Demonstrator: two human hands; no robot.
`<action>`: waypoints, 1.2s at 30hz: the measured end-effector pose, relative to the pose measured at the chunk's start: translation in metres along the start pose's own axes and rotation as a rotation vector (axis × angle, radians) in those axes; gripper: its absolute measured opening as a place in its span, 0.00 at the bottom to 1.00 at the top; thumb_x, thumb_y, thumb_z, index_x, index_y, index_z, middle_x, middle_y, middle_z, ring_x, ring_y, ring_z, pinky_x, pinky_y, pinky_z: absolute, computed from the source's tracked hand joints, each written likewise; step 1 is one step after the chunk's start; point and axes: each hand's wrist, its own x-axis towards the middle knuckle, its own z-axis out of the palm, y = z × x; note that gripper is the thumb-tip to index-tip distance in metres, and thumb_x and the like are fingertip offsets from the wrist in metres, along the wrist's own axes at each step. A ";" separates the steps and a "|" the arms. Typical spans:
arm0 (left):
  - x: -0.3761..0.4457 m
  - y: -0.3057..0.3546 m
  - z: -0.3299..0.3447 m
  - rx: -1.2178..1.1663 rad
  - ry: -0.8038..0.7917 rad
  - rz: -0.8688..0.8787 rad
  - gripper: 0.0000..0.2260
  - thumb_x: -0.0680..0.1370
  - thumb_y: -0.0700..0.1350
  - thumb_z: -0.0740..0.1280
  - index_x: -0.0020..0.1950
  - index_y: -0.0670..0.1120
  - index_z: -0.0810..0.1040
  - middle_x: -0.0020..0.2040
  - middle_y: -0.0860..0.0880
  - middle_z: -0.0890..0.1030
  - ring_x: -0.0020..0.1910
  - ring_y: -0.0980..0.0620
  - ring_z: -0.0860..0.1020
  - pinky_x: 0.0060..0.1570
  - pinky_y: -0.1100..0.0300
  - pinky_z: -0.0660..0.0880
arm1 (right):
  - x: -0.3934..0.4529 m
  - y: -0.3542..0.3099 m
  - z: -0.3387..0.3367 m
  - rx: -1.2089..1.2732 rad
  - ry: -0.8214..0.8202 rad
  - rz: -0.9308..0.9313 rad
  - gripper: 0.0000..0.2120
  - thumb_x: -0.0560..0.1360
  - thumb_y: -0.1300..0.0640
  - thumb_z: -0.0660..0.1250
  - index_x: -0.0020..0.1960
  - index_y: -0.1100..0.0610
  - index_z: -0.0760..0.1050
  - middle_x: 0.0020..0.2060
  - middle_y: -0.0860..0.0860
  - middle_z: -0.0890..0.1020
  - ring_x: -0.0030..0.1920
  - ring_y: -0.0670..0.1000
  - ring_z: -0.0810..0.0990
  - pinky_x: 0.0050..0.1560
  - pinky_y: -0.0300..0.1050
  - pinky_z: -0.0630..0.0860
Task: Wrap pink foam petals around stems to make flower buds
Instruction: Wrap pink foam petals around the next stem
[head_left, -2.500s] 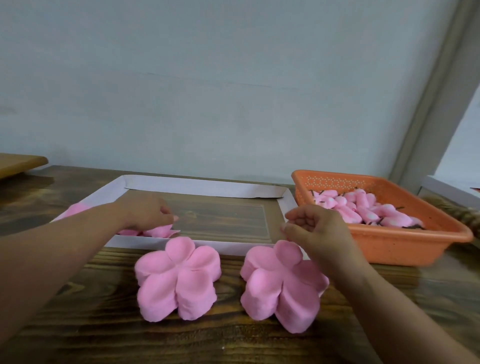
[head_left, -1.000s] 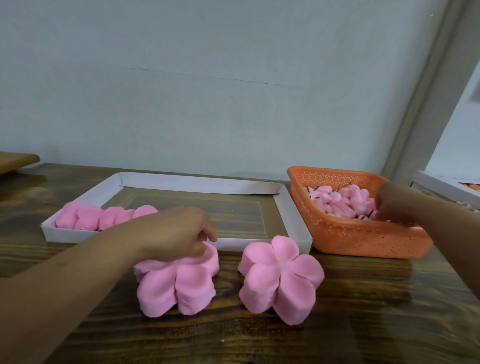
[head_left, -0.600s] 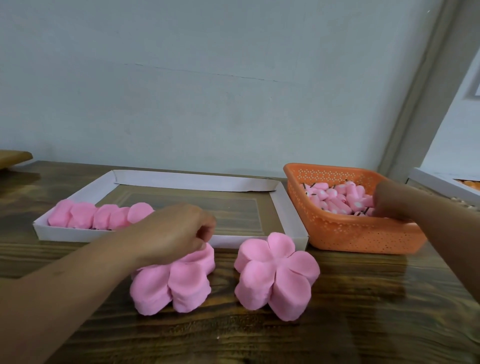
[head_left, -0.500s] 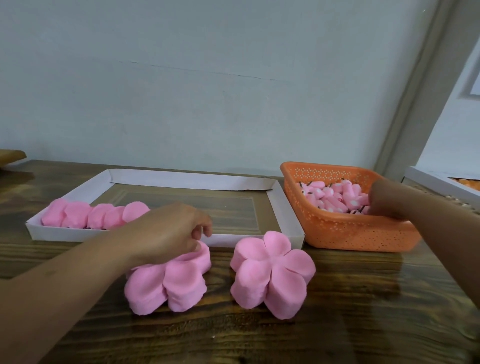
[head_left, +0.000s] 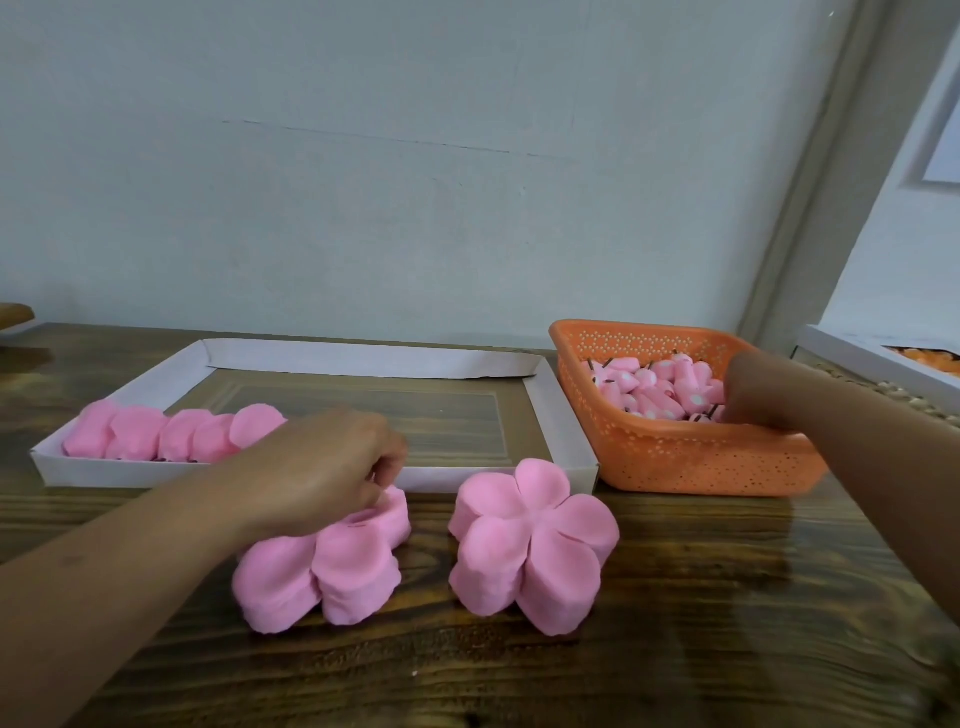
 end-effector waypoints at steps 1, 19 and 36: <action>-0.001 -0.001 0.000 -0.006 0.011 -0.003 0.04 0.74 0.41 0.66 0.39 0.47 0.75 0.40 0.50 0.77 0.39 0.52 0.75 0.38 0.57 0.70 | 0.002 0.001 0.001 0.005 0.006 0.002 0.11 0.73 0.51 0.67 0.37 0.56 0.71 0.37 0.50 0.76 0.44 0.51 0.77 0.45 0.41 0.74; 0.000 -0.014 -0.020 -0.209 0.037 -0.077 0.10 0.76 0.45 0.67 0.35 0.54 0.73 0.30 0.56 0.74 0.29 0.64 0.71 0.32 0.71 0.67 | 0.009 -0.001 0.002 0.096 0.010 0.103 0.13 0.68 0.49 0.71 0.35 0.56 0.71 0.33 0.51 0.77 0.34 0.49 0.75 0.39 0.42 0.74; -0.007 -0.019 -0.018 -0.266 0.049 0.021 0.09 0.74 0.44 0.68 0.39 0.56 0.71 0.36 0.54 0.78 0.35 0.57 0.72 0.36 0.64 0.69 | 0.001 0.002 0.003 0.118 0.039 0.050 0.12 0.70 0.50 0.69 0.35 0.54 0.70 0.35 0.50 0.77 0.39 0.49 0.76 0.41 0.42 0.73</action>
